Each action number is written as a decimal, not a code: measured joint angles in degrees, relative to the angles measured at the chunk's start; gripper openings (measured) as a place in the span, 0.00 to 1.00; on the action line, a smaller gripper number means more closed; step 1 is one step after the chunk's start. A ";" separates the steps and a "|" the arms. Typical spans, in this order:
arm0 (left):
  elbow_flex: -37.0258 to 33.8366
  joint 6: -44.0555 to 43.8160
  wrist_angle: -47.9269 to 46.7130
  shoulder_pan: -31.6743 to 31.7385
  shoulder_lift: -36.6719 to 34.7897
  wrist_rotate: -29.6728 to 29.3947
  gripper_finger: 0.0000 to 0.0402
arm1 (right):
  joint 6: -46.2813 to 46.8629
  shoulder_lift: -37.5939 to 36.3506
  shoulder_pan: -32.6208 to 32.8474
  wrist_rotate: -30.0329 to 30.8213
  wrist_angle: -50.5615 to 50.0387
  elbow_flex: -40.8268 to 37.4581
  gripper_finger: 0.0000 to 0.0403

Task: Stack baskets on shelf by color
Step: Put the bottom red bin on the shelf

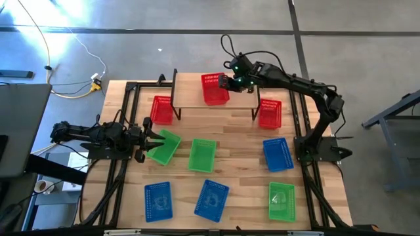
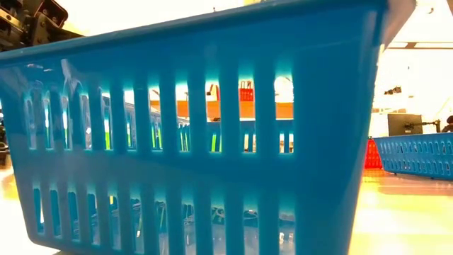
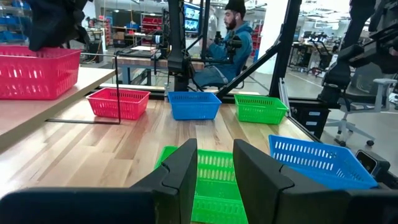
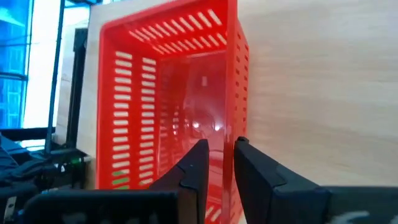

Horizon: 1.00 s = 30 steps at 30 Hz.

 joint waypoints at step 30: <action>0.00 0.00 -0.02 0.00 0.00 -0.08 0.23 | -5.33 -3.32 4.88 10.47 -12.76 -0.24 0.15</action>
